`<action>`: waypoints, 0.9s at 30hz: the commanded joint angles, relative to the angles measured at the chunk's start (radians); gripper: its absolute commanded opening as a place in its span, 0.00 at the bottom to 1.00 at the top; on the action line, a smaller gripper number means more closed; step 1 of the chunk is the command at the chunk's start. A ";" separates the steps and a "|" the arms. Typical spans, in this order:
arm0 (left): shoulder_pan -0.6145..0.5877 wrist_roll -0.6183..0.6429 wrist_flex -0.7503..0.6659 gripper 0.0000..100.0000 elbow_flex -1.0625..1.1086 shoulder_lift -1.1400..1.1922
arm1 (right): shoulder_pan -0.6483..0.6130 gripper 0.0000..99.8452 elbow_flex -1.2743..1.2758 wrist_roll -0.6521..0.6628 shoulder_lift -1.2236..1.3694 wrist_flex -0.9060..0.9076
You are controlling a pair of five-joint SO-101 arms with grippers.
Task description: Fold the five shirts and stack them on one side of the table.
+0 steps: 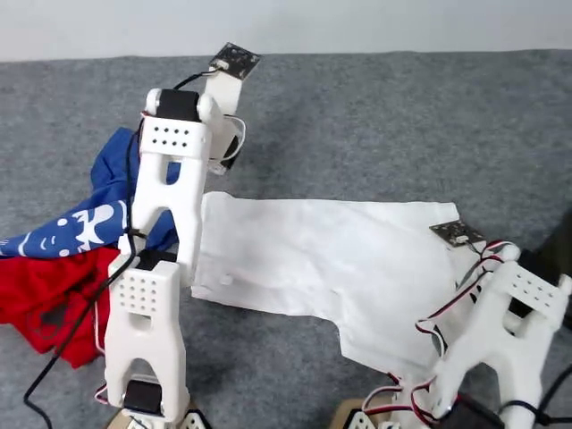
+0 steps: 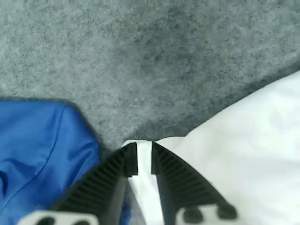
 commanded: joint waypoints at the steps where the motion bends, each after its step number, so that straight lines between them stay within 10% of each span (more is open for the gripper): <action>1: 0.046 0.011 0.032 0.06 0.002 -0.035 | 0.010 0.01 -0.044 0.011 -0.047 0.039; 9: 0.153 -0.005 0.031 0.06 0.400 -0.325 | 0.053 0.01 -0.046 0.012 -0.047 0.107; 27: 0.180 -0.493 -0.035 0.12 0.972 -0.496 | 0.136 0.01 -0.046 -0.066 -0.047 0.116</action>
